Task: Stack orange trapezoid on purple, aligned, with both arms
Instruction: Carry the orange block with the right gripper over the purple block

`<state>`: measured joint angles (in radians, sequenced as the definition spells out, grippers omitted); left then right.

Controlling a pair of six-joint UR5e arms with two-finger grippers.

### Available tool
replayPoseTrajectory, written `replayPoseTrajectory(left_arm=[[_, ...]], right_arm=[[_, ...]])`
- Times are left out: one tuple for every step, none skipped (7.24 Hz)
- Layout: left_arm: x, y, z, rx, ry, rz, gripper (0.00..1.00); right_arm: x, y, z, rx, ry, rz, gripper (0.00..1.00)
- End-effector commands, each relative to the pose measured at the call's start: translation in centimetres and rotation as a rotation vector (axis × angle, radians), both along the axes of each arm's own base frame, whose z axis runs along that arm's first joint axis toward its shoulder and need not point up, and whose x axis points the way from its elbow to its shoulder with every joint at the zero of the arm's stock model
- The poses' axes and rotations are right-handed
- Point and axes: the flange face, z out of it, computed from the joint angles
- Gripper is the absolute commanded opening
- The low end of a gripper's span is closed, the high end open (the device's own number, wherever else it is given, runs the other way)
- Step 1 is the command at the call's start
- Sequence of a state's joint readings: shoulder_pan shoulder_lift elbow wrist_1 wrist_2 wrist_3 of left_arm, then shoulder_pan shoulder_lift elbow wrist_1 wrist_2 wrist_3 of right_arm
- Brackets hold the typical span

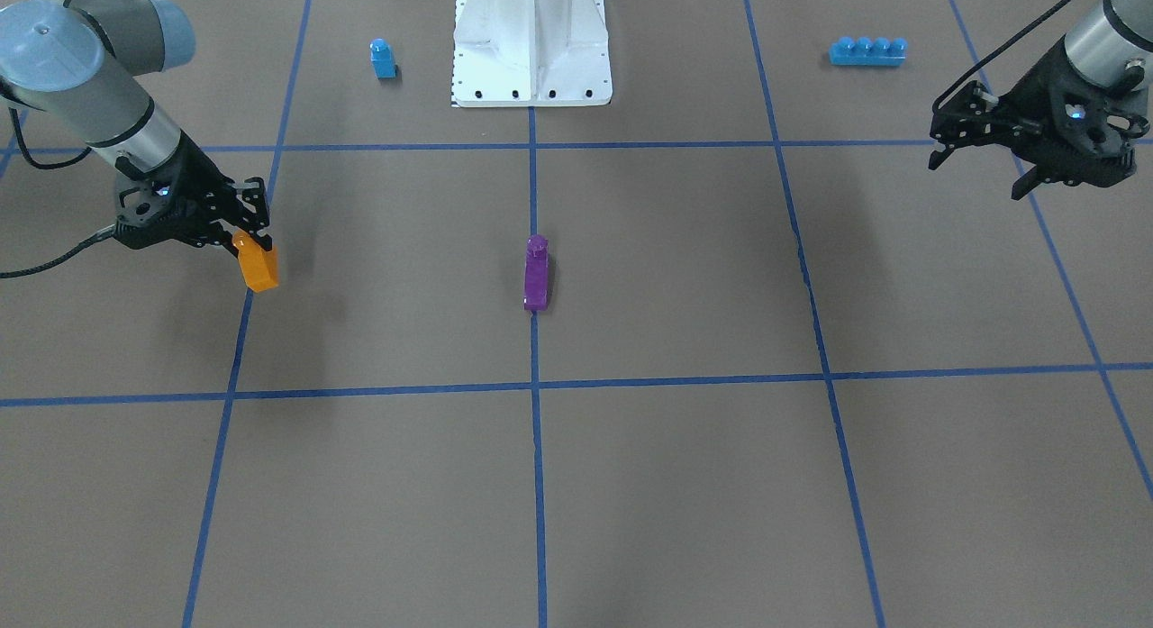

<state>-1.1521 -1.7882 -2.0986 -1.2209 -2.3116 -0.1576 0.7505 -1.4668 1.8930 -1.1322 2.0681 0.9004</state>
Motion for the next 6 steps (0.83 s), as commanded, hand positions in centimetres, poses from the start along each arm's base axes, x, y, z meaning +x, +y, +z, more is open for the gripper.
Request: replayPoseTrajectory(left_arm=[[-0.1,0.3,-0.2,-0.02,0.001,-0.025,1.0],[-0.1,0.2,-0.1,-0.022,0.0,-0.026,1.0],[-0.1,0.2,-0.1,-0.023,0.0,-0.026,1.0],[-0.1,0.2,0.0,-0.027,-0.001,-0.028,1.0],[-0.1,0.2,0.0,-0.027,-0.001,-0.028,1.0],[-0.1,0.2,0.1,-0.03,-0.001,-0.027,1.0]], right_arm=[[-4.9,-2.2,-8.7,-0.067,0.048,0.015,0.0],[-8.2,-0.9,-11.5,-0.094,0.044,0.028,0.0],[-11.2,0.5,-13.8,-0.104,0.039,0.031,0.0],[-14.4,0.8,-16.8,-0.134,0.055,0.042,0.0],[-18.0,1.1,-19.6,-0.135,0.075,0.073,0.0],[-21.0,1.2,-21.8,-0.158,0.07,0.095,0.0]])
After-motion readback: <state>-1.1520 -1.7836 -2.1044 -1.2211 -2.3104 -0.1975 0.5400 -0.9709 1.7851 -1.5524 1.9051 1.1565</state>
